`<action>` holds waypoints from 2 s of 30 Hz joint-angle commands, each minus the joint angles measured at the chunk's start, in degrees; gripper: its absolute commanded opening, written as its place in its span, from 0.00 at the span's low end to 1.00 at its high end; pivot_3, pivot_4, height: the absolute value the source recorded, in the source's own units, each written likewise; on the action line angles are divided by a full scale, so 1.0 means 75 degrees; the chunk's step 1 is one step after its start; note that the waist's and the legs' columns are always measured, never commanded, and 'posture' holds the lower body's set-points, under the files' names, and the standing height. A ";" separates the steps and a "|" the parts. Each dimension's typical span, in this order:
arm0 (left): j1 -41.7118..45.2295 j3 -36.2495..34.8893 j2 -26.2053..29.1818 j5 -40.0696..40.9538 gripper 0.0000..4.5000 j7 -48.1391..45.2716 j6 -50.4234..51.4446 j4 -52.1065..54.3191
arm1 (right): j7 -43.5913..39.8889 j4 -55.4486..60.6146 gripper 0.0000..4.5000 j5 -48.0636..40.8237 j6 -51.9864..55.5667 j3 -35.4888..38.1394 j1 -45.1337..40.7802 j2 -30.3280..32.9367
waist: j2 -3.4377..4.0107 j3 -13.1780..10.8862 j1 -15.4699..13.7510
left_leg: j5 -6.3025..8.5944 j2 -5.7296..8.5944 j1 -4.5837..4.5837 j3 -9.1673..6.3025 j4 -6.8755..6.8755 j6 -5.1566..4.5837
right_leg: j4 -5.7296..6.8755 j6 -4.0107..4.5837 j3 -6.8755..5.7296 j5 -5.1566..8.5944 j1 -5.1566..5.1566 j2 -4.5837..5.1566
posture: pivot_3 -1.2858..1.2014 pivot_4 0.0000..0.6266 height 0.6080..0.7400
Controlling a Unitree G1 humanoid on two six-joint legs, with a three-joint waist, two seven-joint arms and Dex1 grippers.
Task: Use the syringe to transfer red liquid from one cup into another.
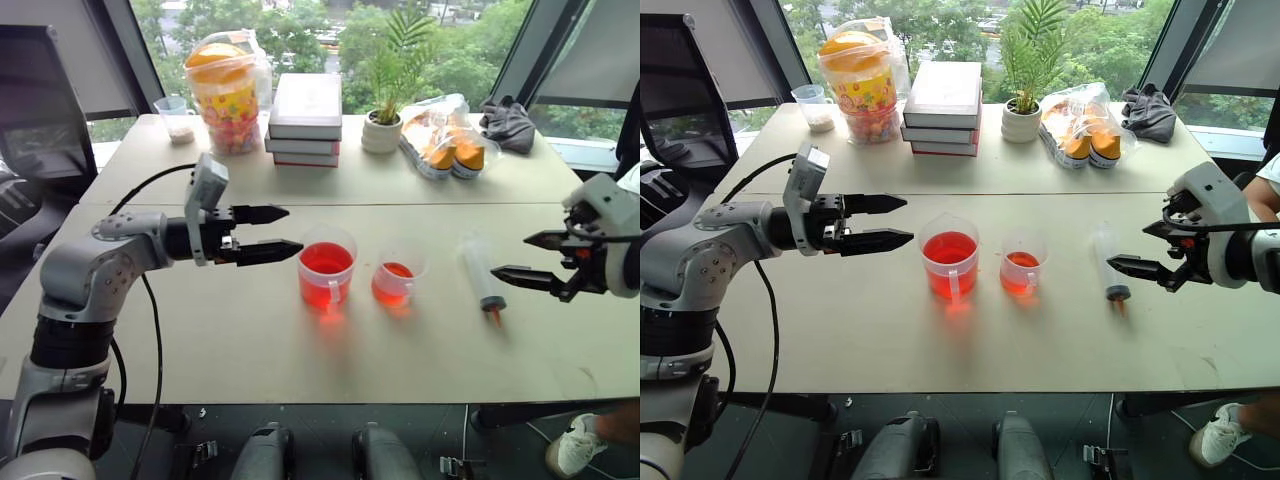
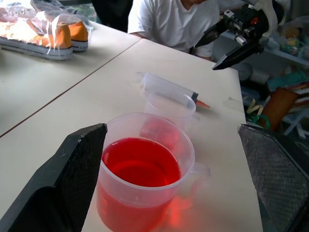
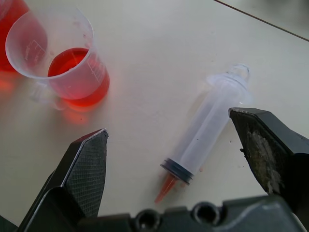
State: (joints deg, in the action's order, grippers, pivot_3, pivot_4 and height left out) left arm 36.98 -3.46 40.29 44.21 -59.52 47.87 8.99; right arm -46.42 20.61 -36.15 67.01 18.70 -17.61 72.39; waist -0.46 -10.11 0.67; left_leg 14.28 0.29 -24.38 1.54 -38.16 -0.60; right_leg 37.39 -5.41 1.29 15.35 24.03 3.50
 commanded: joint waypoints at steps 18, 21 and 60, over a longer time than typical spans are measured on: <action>0.0319 0.0024 -0.0222 -0.0279 1.00 0.0115 -0.0327 0.0122 | 0.1507 -0.5847 0.98 0.1920 0.1236 -0.3536 -0.4671 -0.2689 | -0.0002 0.0001 -0.0001 | 0.0000 0.0009 -0.0012 0.0007 0.0006 -0.0001 | 0.0001 0.0002 0.0004 -0.0004 0.0018 -0.0004 | 0.52 0.24 1.00; 0.0196 -0.0089 -0.0171 -0.0235 1.00 0.0175 -0.0283 0.0233 | 0.1522 -0.6525 0.98 0.2372 0.0915 -0.3903 -0.4929 -0.3061 | -0.0001 0.0001 0.0010 | 0.0001 0.0009 -0.0013 0.0008 0.0006 -0.0002 | 0.0000 -0.0002 0.0005 -0.0006 0.0019 -0.0006 | 0.52 0.24 1.00; 0.2028 -0.0013 -0.0166 -0.0490 1.00 -0.0454 -0.0285 -0.1468 | 0.1406 -0.0502 0.31 0.0029 -0.3013 -0.0724 -0.4564 -0.7259 | -0.0001 0.0001 0.0021 | 0.0000 -0.0002 -0.0014 0.0003 0.0014 0.0000 | 0.0033 -0.0015 0.0006 -0.0014 0.0042 -0.0023 | 0.52 0.24 1.00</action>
State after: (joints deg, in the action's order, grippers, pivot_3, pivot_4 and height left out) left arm 50.83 -2.95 38.40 40.47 -62.18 45.73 -2.06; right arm -35.84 14.49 -33.92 48.52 13.76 -52.45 19.95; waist -0.47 -10.10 0.82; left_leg 14.28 0.28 -24.49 1.57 -38.05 -0.60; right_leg 37.63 -5.53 1.34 15.24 24.34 3.34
